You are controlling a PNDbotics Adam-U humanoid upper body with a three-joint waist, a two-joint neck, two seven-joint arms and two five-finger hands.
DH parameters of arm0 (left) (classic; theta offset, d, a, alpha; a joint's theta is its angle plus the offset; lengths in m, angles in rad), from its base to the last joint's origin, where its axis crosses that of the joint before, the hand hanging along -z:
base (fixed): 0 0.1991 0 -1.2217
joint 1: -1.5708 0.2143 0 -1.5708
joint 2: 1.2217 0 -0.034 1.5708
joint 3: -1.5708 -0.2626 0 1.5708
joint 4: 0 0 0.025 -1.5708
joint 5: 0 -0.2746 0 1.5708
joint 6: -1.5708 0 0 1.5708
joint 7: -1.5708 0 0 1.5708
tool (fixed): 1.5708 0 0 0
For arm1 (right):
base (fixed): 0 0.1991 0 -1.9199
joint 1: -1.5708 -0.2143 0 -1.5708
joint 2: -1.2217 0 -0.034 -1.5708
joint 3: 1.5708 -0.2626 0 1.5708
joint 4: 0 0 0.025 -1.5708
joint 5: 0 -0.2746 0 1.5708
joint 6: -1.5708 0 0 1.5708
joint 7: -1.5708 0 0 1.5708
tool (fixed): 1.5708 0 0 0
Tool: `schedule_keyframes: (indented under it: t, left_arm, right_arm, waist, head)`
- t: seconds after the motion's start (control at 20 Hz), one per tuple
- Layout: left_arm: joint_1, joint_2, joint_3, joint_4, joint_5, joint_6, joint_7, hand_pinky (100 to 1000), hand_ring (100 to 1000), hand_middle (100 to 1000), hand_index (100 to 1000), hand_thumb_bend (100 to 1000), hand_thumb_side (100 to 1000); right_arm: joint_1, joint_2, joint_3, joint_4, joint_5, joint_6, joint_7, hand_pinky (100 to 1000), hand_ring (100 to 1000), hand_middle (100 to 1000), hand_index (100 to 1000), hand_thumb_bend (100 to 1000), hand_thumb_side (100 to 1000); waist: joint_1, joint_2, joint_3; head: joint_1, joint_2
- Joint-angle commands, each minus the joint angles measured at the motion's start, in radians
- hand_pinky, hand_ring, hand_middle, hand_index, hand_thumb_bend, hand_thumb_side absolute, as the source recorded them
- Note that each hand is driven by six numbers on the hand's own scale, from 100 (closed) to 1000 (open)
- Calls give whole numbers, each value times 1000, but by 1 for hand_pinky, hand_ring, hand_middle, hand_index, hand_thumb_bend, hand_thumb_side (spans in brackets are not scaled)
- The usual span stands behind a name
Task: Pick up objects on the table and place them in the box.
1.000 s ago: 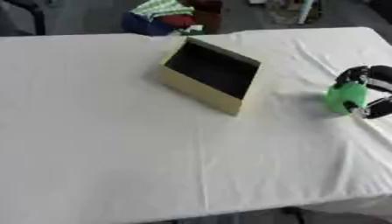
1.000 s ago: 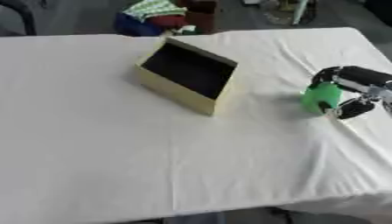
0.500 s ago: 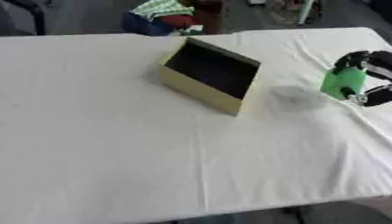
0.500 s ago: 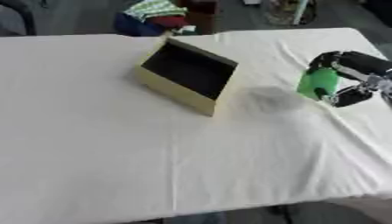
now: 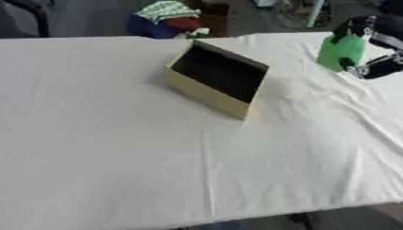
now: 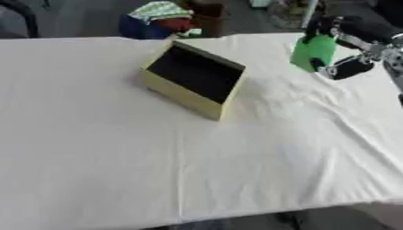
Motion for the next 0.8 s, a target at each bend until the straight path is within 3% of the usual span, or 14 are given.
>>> schedule_keyframes:
  t: [0.05,0.45,0.8]
  left_arm:
    - [-9,17,4,-9,6,-1,-7,628,469,457,618,100,697]
    - [-20,11,-7,-9,15,-3,-19,628,469,457,618,100,698]
    - [-27,5,-13,-8,21,-4,-27,628,469,456,618,100,698]
  right_arm:
    - [-81,14,28,-14,21,-27,21,713,653,389,583,100,100]
    - [-289,173,111,115,78,-94,79,716,664,403,593,100,100]
    - [-373,286,129,309,192,-126,118,735,713,472,684,100,100]
  waist:
    - [2,-15,6]
    - [4,-12,46]
    - [5,-9,70]
  head:
    - [-8,5]
    - [-25,5]
    - [-28,1]
